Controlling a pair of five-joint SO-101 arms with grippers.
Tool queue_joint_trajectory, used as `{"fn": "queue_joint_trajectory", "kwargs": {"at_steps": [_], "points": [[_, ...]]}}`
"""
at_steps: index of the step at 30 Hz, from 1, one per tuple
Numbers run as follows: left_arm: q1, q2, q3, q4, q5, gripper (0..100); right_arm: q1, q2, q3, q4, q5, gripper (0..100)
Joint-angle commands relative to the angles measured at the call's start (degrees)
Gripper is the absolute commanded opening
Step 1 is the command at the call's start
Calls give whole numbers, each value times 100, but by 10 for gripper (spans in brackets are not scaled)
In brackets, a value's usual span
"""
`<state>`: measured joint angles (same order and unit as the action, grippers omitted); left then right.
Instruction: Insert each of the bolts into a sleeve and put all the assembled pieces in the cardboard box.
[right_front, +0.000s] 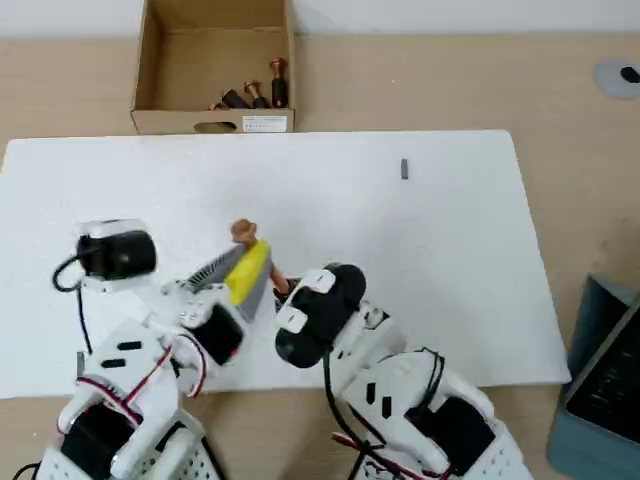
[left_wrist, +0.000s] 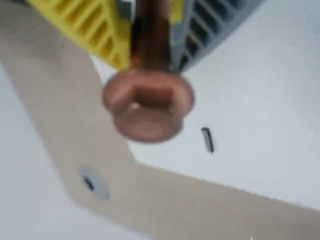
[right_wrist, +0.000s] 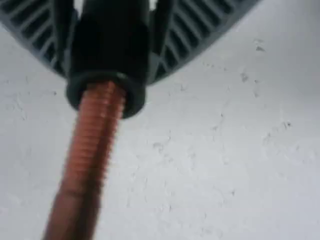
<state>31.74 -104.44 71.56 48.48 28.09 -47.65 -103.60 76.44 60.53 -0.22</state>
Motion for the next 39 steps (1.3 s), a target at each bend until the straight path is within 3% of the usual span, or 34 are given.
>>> {"fn": "queue_joint_trajectory", "kwargs": {"at_steps": [1, 9, 30, 39], "points": [[281, -13, 0, -105, -378, 0, -66, -716, -277, -158, 35, 9], [290, -13, -35, -70, -1266, 0, -57, -716, -277, -158, 35, 9], [255, -13, 18, -105, -747, 0, 286, -690, -321, -607, 0, 9], [651, -13, 492, -62, -985, 0, 286, -699, -330, -607, 26, 9]]}}
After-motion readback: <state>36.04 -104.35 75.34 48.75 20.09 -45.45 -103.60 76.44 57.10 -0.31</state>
